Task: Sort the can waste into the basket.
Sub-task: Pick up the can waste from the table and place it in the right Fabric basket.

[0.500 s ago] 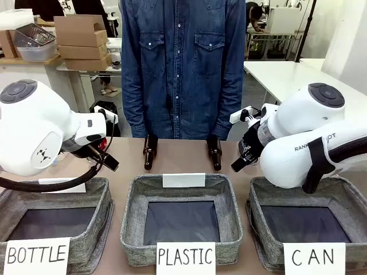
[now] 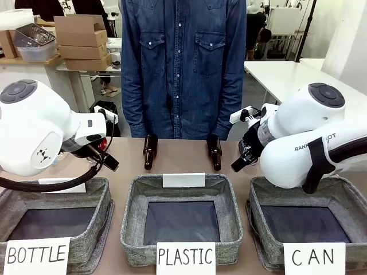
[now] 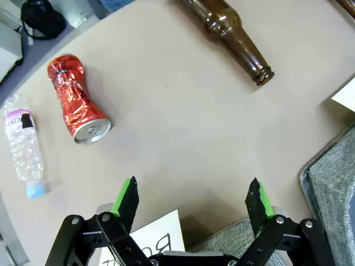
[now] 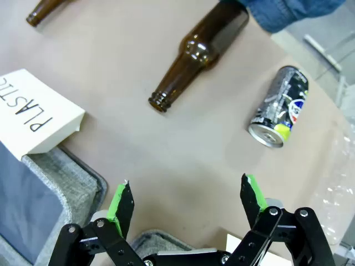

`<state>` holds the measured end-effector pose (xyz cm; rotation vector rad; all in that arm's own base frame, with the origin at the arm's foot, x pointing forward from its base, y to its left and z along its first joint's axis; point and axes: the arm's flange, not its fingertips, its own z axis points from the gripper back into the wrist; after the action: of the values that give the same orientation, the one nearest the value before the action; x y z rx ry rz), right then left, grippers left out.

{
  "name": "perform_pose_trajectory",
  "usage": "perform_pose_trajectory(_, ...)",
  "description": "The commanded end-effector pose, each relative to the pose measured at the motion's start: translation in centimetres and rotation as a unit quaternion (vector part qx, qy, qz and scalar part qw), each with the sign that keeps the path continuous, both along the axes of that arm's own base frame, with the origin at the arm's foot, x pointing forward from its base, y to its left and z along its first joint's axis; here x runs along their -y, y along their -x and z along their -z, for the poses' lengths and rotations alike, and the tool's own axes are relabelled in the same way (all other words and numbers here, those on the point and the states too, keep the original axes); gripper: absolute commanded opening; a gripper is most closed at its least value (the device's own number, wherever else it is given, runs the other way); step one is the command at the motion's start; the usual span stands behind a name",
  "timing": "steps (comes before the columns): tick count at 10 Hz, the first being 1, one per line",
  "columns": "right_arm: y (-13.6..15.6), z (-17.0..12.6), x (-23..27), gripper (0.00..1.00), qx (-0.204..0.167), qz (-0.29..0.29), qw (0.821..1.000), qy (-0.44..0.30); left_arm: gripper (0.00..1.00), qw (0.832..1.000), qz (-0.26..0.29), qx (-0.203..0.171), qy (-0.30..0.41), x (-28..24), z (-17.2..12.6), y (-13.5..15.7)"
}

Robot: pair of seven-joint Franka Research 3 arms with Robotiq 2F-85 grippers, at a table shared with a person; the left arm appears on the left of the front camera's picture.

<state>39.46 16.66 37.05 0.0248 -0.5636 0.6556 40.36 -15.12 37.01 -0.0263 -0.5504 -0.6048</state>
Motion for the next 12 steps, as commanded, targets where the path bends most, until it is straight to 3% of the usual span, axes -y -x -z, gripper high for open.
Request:
perform_pose_trajectory(1, 0.0, 0.0, 0.0, 1.0, 0.0, 0.0, 1.0, 0.0, 1.0, 1.0, 0.0, 0.0, 0.0, 0.0, 0.0, 0.0)
perform_pose_trajectory(7, 0.0, 0.0, 0.0, 1.0, 0.0, 0.0, 1.0, 0.0, 1.0, 1.0, 0.0, 0.0, 0.0, 0.0, 0.0, 0.0)
perform_pose_trajectory(8, 0.7, -2.6, 1.6, 1.0, -0.027, 0.001, 1.0, 0.016, 1.0, 0.998, 0.015, -0.057, -0.009, -0.9, -2.9, 1.2)
perform_pose_trajectory(9, 2.6, -6.8, 4.2, 1.0, -0.011, 0.025, 1.0, -0.012, 1.0, 0.997, -0.024, -0.069, -0.014, -2.2, -7.2, 3.6)
perform_pose_trajectory(10, 6.0, -11.4, 7.4, 1.0, 0.064, 0.044, 0.997, -0.03, 1.0, 1.0, -0.003, -0.015, -0.004, -3.8, -11.6, 7.4)
perform_pose_trajectory(11, 8.8, -13.5, 8.8, 1.0, 0.112, 0.026, 0.992, -0.049, 1.0, 1.0, 0.005, 0.029, -0.009, -4.1, -13.5, 10.1)
perform_pose_trajectory(12, 9.7, -13.7, 8.7, 1.0, 0.131, 0.021, 0.99, -0.052, 1.0, 0.998, 0.03, 0.057, -0.021, -3.5, -13.4, 10.7)
